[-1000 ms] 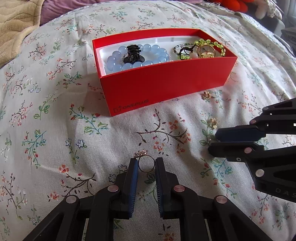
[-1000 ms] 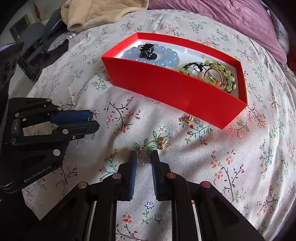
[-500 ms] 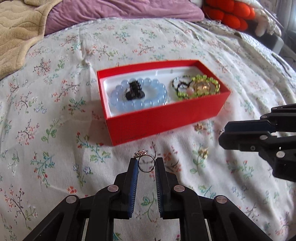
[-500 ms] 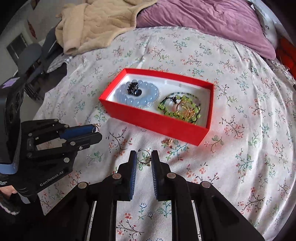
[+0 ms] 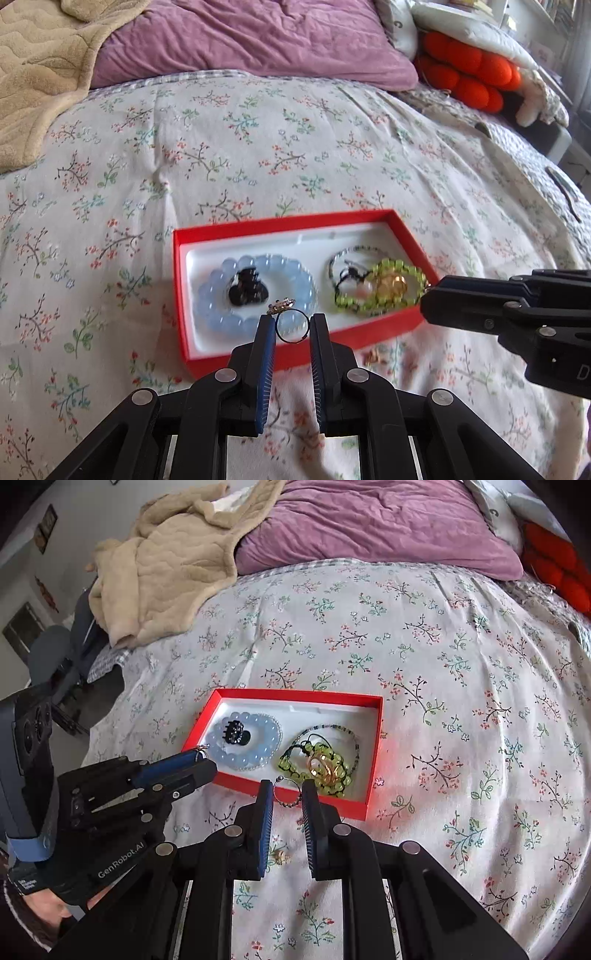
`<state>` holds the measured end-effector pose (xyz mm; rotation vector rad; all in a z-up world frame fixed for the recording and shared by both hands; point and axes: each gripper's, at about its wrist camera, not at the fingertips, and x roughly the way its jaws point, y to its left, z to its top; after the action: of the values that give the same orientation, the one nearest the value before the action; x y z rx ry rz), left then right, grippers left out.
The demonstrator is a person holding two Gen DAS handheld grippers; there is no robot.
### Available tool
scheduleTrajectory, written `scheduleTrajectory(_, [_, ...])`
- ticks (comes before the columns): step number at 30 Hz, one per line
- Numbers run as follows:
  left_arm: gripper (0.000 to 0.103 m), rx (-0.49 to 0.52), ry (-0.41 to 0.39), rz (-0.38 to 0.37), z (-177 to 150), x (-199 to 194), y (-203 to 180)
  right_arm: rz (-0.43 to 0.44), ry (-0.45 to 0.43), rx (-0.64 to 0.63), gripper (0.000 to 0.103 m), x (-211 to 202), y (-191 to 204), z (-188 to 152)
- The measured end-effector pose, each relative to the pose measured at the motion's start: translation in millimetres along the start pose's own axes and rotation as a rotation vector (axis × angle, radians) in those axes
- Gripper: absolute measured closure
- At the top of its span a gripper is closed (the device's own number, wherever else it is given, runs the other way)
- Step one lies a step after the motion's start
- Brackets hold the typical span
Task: Organize jewelry
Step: 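Carry the gold ring over the box with the left tool and release it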
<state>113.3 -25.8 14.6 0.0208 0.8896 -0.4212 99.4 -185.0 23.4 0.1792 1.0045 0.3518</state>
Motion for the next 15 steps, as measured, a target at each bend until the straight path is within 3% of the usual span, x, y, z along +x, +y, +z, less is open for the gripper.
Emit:
scheduleTrajectory(9, [0.09,-0.035,-0.04,-0.01,24.6,23.2,-8.7,-0.004,-0.03,0.096,0.086,18.5,-21.9,27.1])
scheduleTrajectory(15, [0.09,-0.009,-0.009,0.013,28.8,44.6,-11.4,0.005,-0.016,0.142,0.086,33.9,-34.8,34.7])
